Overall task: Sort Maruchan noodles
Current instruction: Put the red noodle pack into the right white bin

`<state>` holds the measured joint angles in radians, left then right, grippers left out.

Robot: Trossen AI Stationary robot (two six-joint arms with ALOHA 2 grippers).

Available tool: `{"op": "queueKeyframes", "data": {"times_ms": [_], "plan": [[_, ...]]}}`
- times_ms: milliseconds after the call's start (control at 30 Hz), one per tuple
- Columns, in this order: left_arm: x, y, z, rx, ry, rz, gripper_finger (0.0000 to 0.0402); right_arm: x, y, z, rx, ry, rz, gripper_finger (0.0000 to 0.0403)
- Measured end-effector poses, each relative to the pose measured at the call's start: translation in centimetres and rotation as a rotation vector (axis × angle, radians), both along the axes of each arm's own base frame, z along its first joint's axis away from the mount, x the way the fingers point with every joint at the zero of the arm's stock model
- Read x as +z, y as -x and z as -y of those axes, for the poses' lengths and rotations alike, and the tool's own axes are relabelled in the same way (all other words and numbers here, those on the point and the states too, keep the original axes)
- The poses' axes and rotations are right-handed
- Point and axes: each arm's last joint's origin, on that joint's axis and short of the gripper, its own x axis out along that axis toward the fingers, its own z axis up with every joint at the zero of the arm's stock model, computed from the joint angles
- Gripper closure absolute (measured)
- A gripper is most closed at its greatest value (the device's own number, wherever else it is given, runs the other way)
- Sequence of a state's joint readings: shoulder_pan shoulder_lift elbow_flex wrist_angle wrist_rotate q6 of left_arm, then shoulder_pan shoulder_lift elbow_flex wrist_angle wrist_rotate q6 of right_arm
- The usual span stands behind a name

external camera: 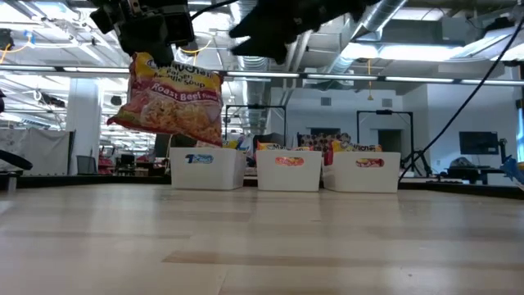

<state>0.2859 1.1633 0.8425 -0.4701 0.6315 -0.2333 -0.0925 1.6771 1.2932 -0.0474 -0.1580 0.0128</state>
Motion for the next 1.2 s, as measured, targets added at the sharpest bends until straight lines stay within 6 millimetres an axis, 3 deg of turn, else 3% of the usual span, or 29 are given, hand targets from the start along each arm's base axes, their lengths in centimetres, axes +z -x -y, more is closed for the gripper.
{"op": "queueKeyframes", "data": {"times_ms": [133, 400, 567, 867, 1200], "plan": [[0.0, 0.0, 0.0, 0.000, -0.003, 0.007, 0.0401, -1.9, -1.3, -0.2, 0.067, -0.016, -0.011, 0.0157], [0.1, -0.1, 0.0, 0.004, -0.010, 0.015, 0.0401, -3.2, -4.2, 0.1, 0.102, -0.007, 0.000, 0.0157], [0.1, -0.1, 0.0, 0.005, -0.013, 0.015, 0.0401, -2.9, -5.4, 0.0, 0.182, -0.041, 0.007, 0.0157], [0.1, -0.1, -0.1, 0.006, -0.027, 0.023, 0.0401, -4.3, -6.4, 0.5, 0.167, -0.063, -0.057, 0.0157], [0.7, -0.7, -0.3, 0.030, -0.067, 0.104, 0.0401, -5.5, -6.2, 0.3, 0.152, -0.148, -0.157, 0.0163]]}}
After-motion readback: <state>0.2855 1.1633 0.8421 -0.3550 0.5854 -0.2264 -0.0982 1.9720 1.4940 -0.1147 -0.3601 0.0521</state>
